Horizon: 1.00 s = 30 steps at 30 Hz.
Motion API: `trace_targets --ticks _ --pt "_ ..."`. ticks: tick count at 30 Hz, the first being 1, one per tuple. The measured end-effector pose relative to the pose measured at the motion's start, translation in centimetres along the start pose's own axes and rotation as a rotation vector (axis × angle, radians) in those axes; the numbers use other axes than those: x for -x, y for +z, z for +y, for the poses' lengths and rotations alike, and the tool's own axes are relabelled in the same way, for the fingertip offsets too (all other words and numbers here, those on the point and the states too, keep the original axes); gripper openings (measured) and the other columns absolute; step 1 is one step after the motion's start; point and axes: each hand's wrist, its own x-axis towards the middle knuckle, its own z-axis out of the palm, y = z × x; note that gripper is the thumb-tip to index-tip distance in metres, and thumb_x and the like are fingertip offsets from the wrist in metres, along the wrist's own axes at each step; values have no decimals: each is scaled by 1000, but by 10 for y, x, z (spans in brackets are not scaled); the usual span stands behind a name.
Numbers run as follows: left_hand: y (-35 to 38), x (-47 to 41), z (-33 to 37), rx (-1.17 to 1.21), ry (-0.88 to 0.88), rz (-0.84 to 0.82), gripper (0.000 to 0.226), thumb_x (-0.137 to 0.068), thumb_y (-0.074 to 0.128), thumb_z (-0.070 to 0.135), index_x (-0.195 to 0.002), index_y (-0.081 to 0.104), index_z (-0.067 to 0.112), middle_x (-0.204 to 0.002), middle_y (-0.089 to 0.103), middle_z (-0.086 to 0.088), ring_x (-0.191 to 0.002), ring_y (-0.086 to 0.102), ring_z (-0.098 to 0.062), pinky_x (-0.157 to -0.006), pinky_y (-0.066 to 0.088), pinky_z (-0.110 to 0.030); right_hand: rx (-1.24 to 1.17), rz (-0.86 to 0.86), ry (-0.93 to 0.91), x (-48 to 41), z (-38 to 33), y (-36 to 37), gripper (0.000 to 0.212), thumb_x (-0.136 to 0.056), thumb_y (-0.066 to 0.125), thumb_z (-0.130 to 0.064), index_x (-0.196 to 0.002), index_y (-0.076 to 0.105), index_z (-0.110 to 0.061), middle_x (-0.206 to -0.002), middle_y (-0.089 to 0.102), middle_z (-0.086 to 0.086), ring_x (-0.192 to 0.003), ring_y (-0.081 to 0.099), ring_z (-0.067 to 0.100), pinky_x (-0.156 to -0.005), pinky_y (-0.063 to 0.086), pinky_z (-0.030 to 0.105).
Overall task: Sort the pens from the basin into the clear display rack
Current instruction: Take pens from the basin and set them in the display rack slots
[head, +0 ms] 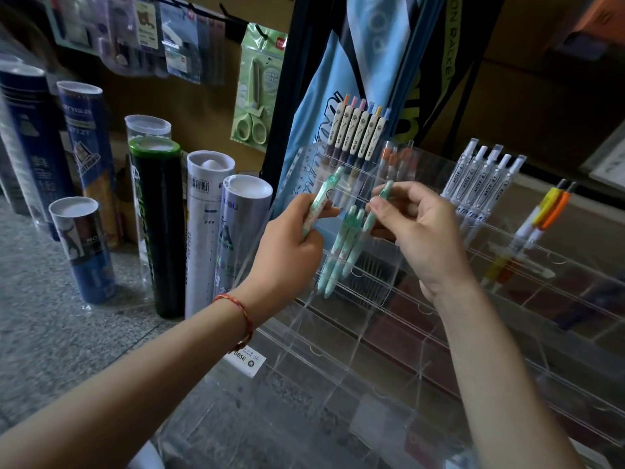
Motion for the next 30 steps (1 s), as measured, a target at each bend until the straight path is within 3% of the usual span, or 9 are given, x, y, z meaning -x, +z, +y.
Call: trace_targets --ticks 3,8,13,16,17,20,23,27,30 --pt "0 1 -2 36 14 -1 37 -85 39 -9 -108 52 17 -107 63 13 -47 46 -8 -46 41 -25 118 -76 -3 -1 3 0 7 -86 65 -18 -86 62 -24 -89 66 0 -89 64 17 -84 55 38" --pt "0 2 -5 24 34 -4 37 -86 39 -8 -110 53 15 -109 63 13 -47 48 -6 -45 41 -21 200 -182 47 -4 6 -1 13 -81 70 -16 -83 59 -23 -90 66 5 -90 66 25 -82 55 47" --pt "-1 2 -6 -15 51 -5 33 -86 42 -4 -110 54 15 -102 66 10 -47 49 -10 -47 43 -28 352 -216 123 -6 7 1 19 -73 78 -24 -81 61 -19 -82 69 1 -82 67 20 -77 56 42" --pt "0 8 -7 -88 150 12 23 -89 44 20 -108 55 15 -76 59 9 -50 44 -5 -51 37 -23 699 -292 118 1 5 7 25 -74 76 -34 -88 62 -20 -74 62 -11 -73 61 9 -68 50 29" --pt "0 12 -6 -108 219 45 26 -90 41 28 -106 56 13 -74 54 10 -56 46 -4 -54 36 -23 705 -279 96 2 4 7 27 -74 76 -35 -91 60 -21 -76 60 -13 -73 58 6 -68 49 27" --pt "0 19 -4 -85 328 121 33 -90 33 32 -94 57 9 -78 54 1 -64 49 -10 -57 40 -31 466 -186 25 6 -14 -2 33 -77 71 -25 -106 55 -27 -91 57 -15 -83 55 1 -72 46 16" --pt "1 17 3 160 165 -73 31 -91 35 32 -86 57 11 -65 51 3 -52 44 -5 -50 35 -21 226 -137 -66 8 -40 -13 28 -89 59 -18 -116 60 -25 -99 65 -9 -84 61 7 -71 52 19" --pt "8 21 7 273 84 -202 31 -89 35 30 -78 57 12 -53 43 9 -48 37 -5 -49 29 -17 153 -275 -84 14 -52 -8 18 -91 56 -20 -104 64 -29 -82 63 -12 -74 61 -2 -60 47 10" --pt "14 24 10 235 104 -122 22 -88 38 30 -76 54 23 -54 46 9 -50 39 -6 -47 31 -25 12 -226 -18 15 -45 0 17 -89 60 -15 -100 63 -27 -90 69 -1 -85 67 11 -74 55 23"
